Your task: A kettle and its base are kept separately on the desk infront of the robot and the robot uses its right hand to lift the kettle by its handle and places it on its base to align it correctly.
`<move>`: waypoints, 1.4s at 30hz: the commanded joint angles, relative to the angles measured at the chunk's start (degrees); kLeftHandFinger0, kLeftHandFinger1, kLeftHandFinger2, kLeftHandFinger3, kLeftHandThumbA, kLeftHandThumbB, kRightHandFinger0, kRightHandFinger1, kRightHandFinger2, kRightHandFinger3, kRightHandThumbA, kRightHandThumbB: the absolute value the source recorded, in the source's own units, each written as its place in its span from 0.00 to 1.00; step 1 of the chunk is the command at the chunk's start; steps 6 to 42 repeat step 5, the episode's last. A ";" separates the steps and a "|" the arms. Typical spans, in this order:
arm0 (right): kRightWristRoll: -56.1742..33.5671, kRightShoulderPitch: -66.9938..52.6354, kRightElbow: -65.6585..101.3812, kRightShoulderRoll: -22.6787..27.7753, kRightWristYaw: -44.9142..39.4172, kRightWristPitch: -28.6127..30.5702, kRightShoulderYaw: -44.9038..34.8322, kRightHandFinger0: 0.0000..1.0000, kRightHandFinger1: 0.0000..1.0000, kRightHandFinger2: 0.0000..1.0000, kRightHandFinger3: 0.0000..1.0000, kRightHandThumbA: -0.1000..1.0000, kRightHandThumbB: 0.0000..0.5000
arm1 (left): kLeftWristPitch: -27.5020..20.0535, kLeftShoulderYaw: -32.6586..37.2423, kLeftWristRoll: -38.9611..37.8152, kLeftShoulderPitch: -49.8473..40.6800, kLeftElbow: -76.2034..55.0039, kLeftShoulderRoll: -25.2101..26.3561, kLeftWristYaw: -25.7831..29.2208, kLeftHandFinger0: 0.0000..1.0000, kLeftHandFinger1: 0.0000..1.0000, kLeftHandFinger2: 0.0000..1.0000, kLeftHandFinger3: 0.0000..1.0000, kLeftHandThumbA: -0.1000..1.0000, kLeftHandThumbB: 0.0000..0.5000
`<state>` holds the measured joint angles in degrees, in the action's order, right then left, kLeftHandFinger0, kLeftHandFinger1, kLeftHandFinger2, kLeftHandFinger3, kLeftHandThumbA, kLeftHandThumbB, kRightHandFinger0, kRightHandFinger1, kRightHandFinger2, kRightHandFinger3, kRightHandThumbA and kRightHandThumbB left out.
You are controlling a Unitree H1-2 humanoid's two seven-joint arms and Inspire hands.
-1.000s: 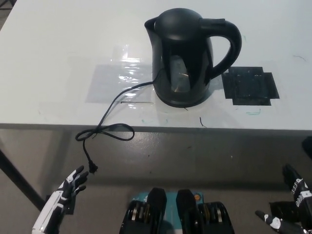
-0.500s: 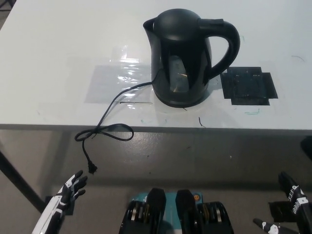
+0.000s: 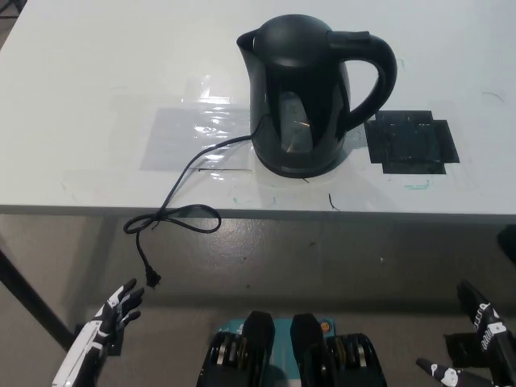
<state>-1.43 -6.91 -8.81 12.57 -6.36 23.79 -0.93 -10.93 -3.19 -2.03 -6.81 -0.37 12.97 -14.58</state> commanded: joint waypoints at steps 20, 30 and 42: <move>0.32 1.30 0.31 0.27 -0.46 3.14 0.02 1.00 1.00 1.00 1.00 1.00 0.99 | -1.65 -0.41 -0.57 0.99 -0.97 0.71 0.81 1.00 1.00 1.00 1.00 1.00 0.48; 0.32 1.30 0.31 0.27 -0.46 3.14 0.02 1.00 1.00 1.00 1.00 1.00 0.99 | -1.65 -0.41 -0.57 0.99 -0.97 0.71 0.81 1.00 1.00 1.00 1.00 1.00 0.48; 0.32 1.30 0.31 0.27 -0.46 3.14 0.02 1.00 1.00 1.00 1.00 1.00 0.99 | -1.65 -0.41 -0.57 0.99 -0.97 0.71 0.81 1.00 1.00 1.00 1.00 1.00 0.48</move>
